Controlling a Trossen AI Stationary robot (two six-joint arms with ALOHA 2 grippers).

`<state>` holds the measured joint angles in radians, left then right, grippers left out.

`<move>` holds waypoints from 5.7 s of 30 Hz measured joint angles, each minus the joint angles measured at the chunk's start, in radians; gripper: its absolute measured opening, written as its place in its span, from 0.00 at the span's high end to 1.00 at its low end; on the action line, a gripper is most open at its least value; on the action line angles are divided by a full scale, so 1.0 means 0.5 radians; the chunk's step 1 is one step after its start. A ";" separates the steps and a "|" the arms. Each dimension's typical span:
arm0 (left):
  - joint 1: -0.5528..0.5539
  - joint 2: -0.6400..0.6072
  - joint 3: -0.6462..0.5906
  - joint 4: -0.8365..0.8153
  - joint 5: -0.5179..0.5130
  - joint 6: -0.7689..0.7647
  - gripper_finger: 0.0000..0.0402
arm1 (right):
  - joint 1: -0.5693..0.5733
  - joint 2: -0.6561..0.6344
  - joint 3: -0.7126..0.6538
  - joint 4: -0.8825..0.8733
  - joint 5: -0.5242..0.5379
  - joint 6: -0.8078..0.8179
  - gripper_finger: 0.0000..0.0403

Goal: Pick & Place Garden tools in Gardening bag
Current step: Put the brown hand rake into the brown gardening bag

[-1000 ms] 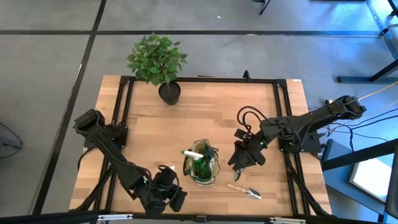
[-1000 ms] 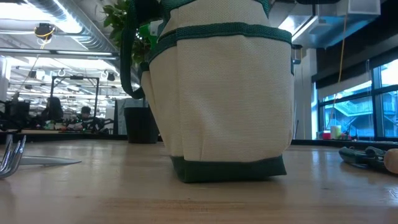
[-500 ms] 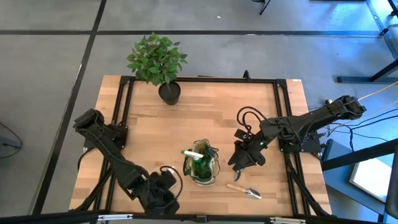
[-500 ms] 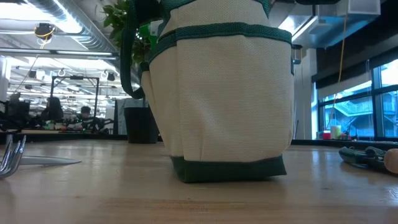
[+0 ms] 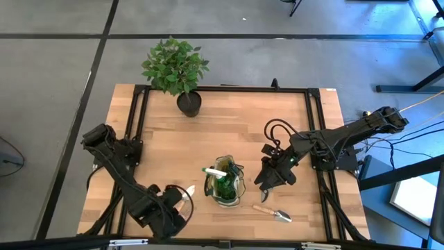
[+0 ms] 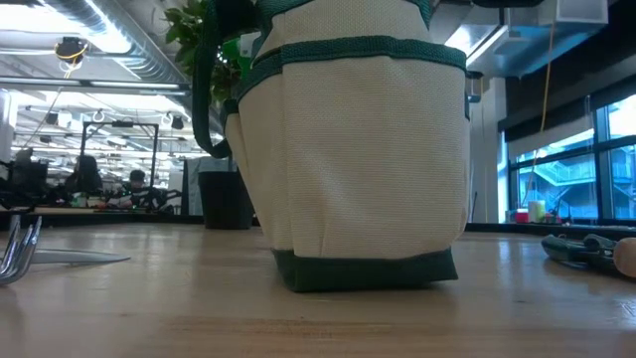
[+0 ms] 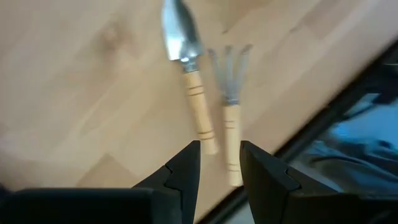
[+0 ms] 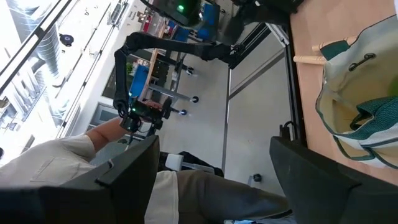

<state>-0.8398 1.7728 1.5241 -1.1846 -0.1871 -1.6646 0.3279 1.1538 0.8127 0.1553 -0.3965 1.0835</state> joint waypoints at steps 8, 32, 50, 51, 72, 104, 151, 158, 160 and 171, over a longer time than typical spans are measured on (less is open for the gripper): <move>-0.001 0.165 -0.001 0.069 0.064 0.006 0.74 | 0.000 0.000 0.000 -0.081 0.000 -0.019 0.24; 0.088 0.378 -0.025 0.058 0.258 -0.435 0.74 | -0.002 0.001 0.000 -0.169 0.002 -0.038 0.24; 0.067 0.495 -0.025 0.104 0.190 -0.483 0.73 | -0.001 0.001 0.000 -0.168 0.006 -0.038 0.24; 0.066 0.495 -0.025 0.104 0.189 -0.485 0.73 | -0.001 0.001 0.000 -0.168 0.006 -0.038 0.24; 0.060 0.495 -0.025 0.036 0.198 -0.396 0.73 | -0.001 0.001 0.000 -0.168 0.022 -0.038 0.24; 0.042 0.494 -0.025 0.133 0.104 -0.305 0.73 | -0.003 0.001 0.000 -0.169 0.029 -0.029 0.24; 0.091 0.673 -0.020 0.616 0.308 0.154 0.46 | -0.002 0.001 -0.001 -0.171 0.005 -0.027 0.24; 0.094 0.690 -0.017 0.595 0.313 0.146 0.49 | -0.002 0.001 -0.001 -0.171 0.003 -0.020 0.24; 0.105 0.690 -0.017 0.582 0.310 0.146 0.53 | -0.003 0.001 -0.001 -0.171 0.000 -0.020 0.24; 0.146 0.691 -0.022 0.564 0.281 -0.039 0.87 | -0.003 0.001 -0.001 -0.171 0.001 -0.028 0.24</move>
<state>-0.7669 2.1183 1.5132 -0.9024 -0.0465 -1.6841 0.3266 1.1542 0.8124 0.0696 -0.3962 1.0695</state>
